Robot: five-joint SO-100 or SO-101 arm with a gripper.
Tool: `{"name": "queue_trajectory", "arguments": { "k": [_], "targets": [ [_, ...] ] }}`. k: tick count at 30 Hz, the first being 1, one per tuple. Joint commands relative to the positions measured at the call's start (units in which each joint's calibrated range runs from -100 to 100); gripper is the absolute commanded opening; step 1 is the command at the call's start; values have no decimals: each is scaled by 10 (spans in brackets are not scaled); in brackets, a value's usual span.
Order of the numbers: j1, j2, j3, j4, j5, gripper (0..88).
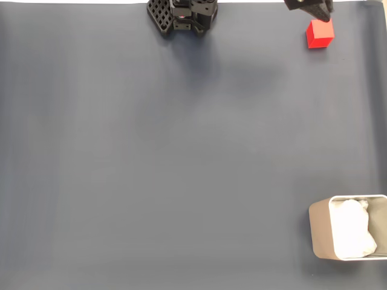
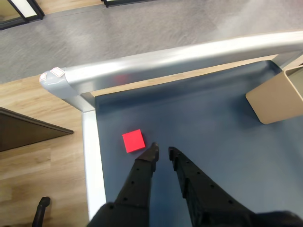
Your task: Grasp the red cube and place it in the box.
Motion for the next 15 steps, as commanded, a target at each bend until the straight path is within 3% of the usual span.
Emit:
{"name": "queue_trajectory", "arguments": {
  "k": [1,15],
  "targets": [
    [-18,-11,13,-32,11,68],
    [-36,-17,69,-96,40,176]
  ]
}}
